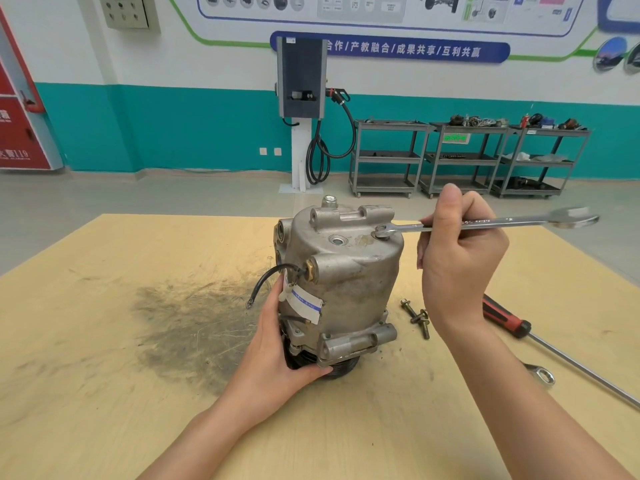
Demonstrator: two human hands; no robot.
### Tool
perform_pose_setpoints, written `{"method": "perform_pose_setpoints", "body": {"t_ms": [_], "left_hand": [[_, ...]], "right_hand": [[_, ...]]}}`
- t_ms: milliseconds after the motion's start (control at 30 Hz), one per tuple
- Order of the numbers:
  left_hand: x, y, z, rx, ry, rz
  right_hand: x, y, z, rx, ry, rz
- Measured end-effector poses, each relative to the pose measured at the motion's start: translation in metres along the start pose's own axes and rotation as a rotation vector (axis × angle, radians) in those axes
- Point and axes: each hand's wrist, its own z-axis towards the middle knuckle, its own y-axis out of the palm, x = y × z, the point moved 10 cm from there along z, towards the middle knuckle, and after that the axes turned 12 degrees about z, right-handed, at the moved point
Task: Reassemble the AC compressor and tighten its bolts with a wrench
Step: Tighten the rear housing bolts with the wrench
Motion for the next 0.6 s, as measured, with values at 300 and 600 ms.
{"method": "perform_pose_setpoints", "body": {"t_ms": [300, 600], "left_hand": [[-0.0010, -0.0001, -0.0004, 0.003, 0.001, 0.008], [0.0004, -0.0001, 0.0001, -0.001, 0.000, 0.001]], "right_hand": [[0.0003, 0.0027, 0.0026, -0.026, 0.012, 0.002], [-0.0068, 0.0077, 0.0064, -0.105, 0.011, -0.002]]}}
